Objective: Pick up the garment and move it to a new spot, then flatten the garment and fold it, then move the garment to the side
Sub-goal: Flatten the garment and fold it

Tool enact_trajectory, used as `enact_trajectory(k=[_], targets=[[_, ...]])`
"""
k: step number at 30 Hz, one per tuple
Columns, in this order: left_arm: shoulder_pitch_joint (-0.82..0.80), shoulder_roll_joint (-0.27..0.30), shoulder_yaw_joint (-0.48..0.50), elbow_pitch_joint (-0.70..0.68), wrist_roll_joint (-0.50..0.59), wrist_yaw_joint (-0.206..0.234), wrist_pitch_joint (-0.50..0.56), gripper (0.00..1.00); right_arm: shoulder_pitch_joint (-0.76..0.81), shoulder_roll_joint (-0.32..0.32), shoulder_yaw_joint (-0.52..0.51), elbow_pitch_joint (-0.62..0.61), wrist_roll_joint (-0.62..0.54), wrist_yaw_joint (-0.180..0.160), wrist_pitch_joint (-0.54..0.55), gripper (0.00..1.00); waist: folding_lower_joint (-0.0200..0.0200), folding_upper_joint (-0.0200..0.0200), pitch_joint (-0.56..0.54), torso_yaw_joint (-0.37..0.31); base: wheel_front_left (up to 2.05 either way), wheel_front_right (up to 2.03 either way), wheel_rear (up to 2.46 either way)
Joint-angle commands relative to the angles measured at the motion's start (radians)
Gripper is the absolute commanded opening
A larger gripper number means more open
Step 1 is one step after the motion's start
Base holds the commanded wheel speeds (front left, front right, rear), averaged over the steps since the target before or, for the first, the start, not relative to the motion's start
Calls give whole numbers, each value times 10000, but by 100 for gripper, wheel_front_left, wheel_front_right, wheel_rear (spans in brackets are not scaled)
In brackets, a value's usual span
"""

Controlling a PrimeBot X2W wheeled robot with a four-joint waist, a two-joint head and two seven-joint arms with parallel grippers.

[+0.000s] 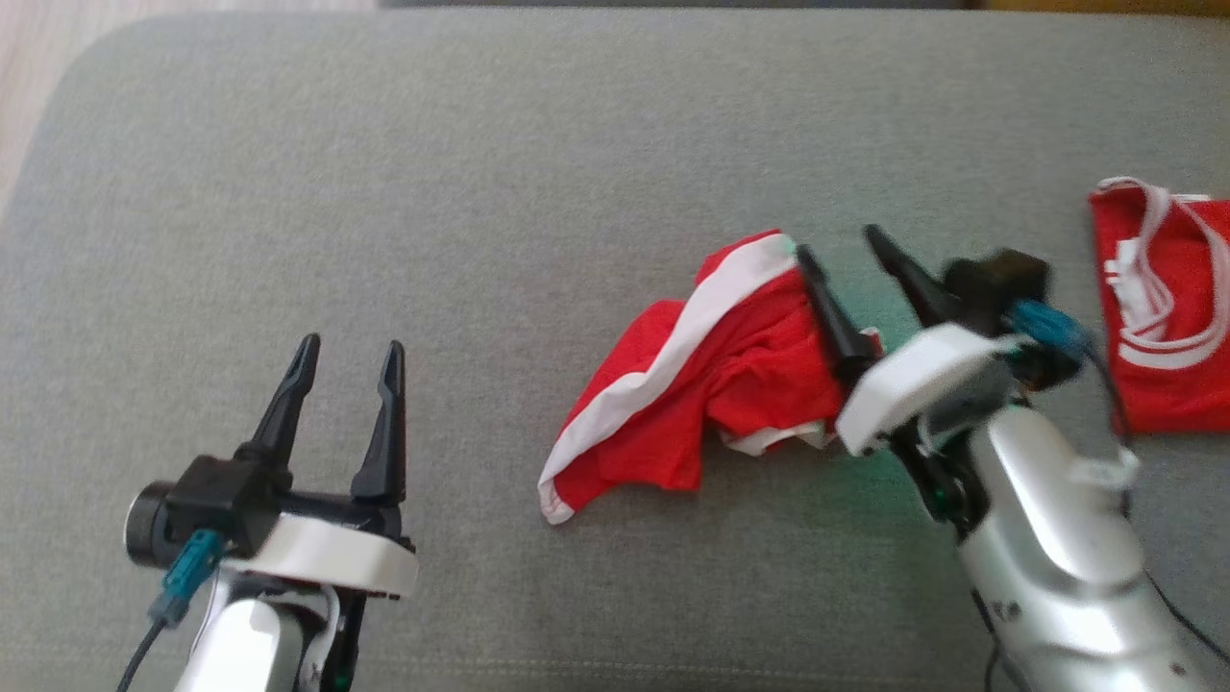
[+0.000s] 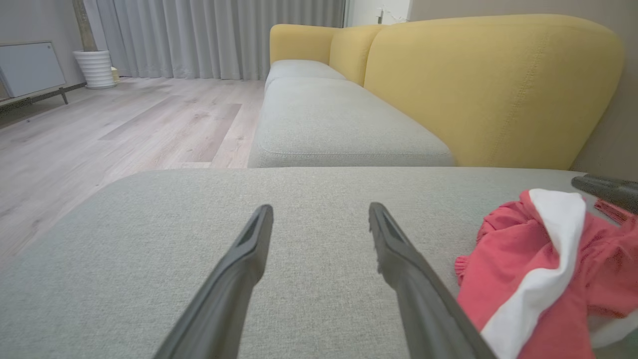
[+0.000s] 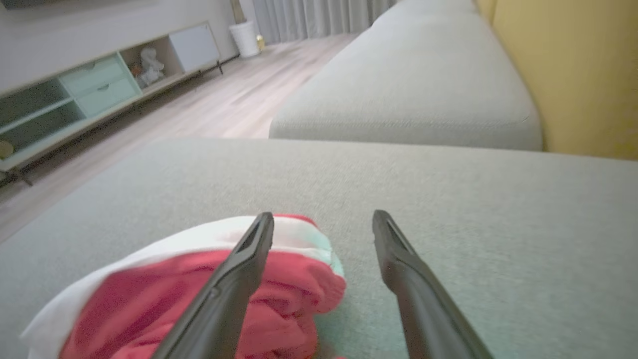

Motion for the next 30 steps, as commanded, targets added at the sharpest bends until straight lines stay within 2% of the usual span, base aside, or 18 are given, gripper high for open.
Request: enact_trajectory(k=[1, 6, 7, 8, 9, 13, 18, 21, 25, 28, 30], targets=[[-502, 57, 273, -214, 60, -40, -118, 100, -455, -35, 521, 92, 201, 67, 223, 100, -2, 0, 214, 192, 0, 0, 0], [-669, -42, 266, 55, 23, -93, -213, 100, -1039, -88, 1458, 996, 829, 67, 1021, 100, -2, 0, 330, 242, 0, 0, 0], [-680, -56, 275, 96, 18, -96, -226, 100, -1076, -90, 1612, 1121, 1026, 67, 1271, 67, -2, 0, 329, 233, 0, 0, 0], [-683, -65, 289, 132, 16, -94, -238, 100, -1128, -113, 1722, 1157, 1181, 67, 1382, 20, -2, 0, 324, 215, 0, 0, 0], [-684, -72, 306, 159, 15, -91, -248, 100, -1171, -130, 1785, 1140, 1325, 67, 1398, 0, -2, 0, 322, 191, 0, 0, 0], [-688, -90, 364, 234, 28, -87, -276, 100, -1177, -260, 1932, 878, 1665, 67, 1255, 0, -2, 0, 270, 46, 0, 0, 0], [-686, -88, 429, 265, 43, -86, -290, 100, -1004, -453, 1681, 373, 1556, 67, 858, 0, -2, 0, 189, -139, 0, 0, 0], [-659, -102, 454, 271, 54, -94, -295, 100, -713, -606, 1105, -155, 970, 67, 575, 0, -2, 0, 129, -266, 0, 0, 0], [-623, -126, 471, 234, 71, -116, -299, 100, -15, -678, -68, -1091, -461, 67, 616, 0, -2, 0, 115, -397, 0, 0, 0], [-614, -132, 482, 191, 91, -147, -300, 100, 741, -460, -881, -1985, -1507, 67, 944, 0, -2, 0, 169, -457, 0, 0, 0], [-615, -132, 497, 169, 99, -171, -300, 100, 1296, -211, -1072, -2528, -1923, 67, 1266, 0, -2, 0, 221, -485, 0, 0, 0]])
